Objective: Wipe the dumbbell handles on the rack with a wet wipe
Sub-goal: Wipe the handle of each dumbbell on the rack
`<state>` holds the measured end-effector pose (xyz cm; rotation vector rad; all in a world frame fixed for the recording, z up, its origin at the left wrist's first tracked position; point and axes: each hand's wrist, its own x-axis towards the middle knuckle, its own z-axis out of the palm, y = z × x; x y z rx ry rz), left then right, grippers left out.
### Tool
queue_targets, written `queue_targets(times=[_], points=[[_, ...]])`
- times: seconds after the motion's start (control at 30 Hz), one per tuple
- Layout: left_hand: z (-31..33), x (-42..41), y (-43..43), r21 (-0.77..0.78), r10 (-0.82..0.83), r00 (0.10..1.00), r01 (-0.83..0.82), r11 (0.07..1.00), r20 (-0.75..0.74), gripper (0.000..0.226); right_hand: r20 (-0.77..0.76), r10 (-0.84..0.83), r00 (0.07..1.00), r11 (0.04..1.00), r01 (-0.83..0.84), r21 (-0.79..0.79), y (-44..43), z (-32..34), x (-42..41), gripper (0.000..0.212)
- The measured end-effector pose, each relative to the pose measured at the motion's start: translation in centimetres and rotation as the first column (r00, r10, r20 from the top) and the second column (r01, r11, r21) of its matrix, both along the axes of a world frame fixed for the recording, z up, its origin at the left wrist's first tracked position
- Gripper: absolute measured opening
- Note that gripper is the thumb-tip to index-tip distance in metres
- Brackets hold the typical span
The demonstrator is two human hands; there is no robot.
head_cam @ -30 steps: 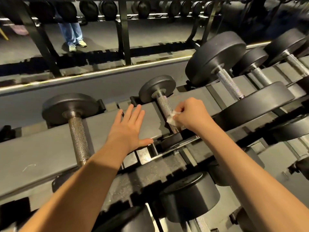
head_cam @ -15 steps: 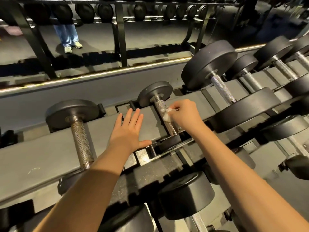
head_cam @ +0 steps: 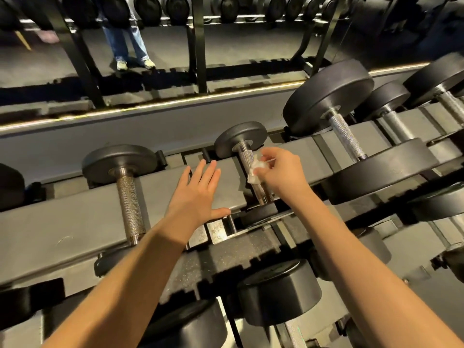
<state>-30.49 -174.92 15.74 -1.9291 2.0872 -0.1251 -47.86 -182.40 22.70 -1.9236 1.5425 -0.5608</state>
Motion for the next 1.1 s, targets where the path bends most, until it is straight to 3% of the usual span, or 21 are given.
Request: queue_targets(times=[0.17,0.33,0.5,0.6,0.73,0.93,1.0,1.1], points=[[0.0,0.3,0.1,0.009,0.007,1.0,-0.007,1.0,-0.026,0.105,-0.179,0.164,0.97,0.986,-0.157,0.051,-0.2,-0.2,-1.7,0.02],[0.0,0.1,0.1,0.038,0.012,1.0,-0.012,0.999,-0.011,0.1,0.024,0.107,0.994,0.994,-0.108,0.013,-1.2,0.3,-1.0,0.032],[0.1,0.1,0.1,0.033,0.004,1.0,-0.004,0.999,-0.011,0.098,-0.036,0.153,0.988,0.986,-0.15,0.073,-1.0,-0.5,-1.4,0.021],[0.1,0.2,0.1,0.019,0.001,1.0,0.0,1.0,-0.022,0.099,-0.115,0.195,0.974,0.981,-0.193,0.032,-1.0,-0.7,-1.5,0.018],[0.1,0.1,0.2,0.004,0.0,0.999,0.0,1.0,-0.04,0.099,-0.007,0.075,0.997,0.997,-0.075,0.021,-1.2,-0.1,-0.6,0.019],[0.0,0.3,0.2,-0.01,-0.001,0.999,0.001,1.0,-0.052,0.1,-0.046,0.09,0.995,0.996,-0.091,-0.006,0.0,-0.3,-1.3,0.045],[-0.1,0.3,0.1,-0.016,-0.005,0.999,0.005,1.0,-0.047,0.101,-0.084,0.093,0.992,0.995,-0.096,-0.036,-0.6,-0.3,-0.9,0.039],[-0.3,0.3,0.1,-0.025,-0.007,0.999,0.005,1.0,-0.053,0.102,-0.018,0.058,0.998,0.995,-0.059,-0.08,-1.1,-0.1,0.2,0.022]])
